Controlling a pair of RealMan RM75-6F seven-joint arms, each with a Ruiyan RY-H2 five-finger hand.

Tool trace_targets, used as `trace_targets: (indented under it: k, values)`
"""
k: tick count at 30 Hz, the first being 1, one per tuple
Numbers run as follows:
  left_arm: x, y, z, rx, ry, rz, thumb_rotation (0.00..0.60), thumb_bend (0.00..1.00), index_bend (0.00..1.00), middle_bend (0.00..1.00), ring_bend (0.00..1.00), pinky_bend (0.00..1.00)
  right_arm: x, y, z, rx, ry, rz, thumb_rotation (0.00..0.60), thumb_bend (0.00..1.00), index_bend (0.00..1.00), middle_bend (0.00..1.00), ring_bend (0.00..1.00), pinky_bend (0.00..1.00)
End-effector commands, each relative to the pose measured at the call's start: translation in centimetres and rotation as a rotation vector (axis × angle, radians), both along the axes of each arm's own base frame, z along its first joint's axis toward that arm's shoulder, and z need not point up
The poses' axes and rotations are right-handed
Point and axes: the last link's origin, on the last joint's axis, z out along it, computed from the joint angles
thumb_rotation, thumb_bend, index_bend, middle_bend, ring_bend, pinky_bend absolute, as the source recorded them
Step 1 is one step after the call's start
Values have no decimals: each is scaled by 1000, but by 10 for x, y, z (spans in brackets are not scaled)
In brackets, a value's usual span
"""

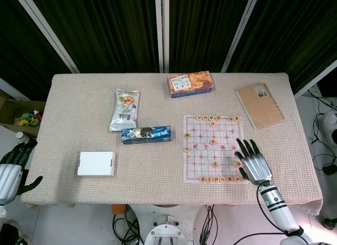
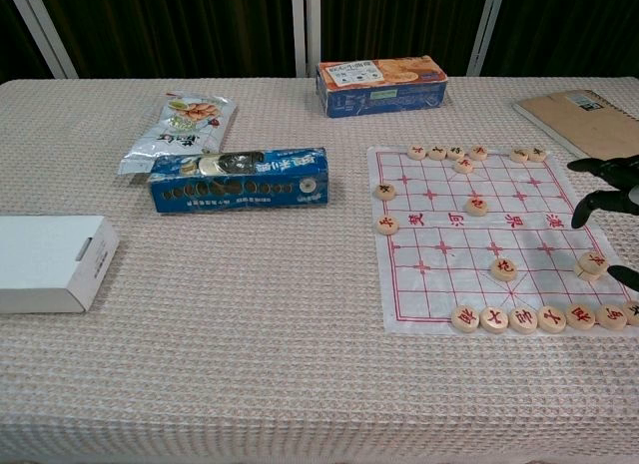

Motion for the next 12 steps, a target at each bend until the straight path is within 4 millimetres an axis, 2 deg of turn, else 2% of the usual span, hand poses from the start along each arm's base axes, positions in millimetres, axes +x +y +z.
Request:
trace_targets:
  k: [1,3,7,12]
  values:
    - [0,0,1,3,-4,-2,600,205,82,126,91,224,-11,14,27,-57,-9,-9,600,303,94,0,0,0]
    - [0,0,2,6,-6,-2,600,206,82,126,91,224,-21,23,42,-90,-6,-24,600,273,4,0,0,0]
    - [-1,0,1,0,-10,0,600,206,82,125,91,224,-58,49,81,-185,12,-132,600,245,0,0,0,0]
    - [1,-1,1,1,-6,-8,600,206,82,126,91,224,-93,72,112,-319,-19,-197,600,243,0,0,0,0]
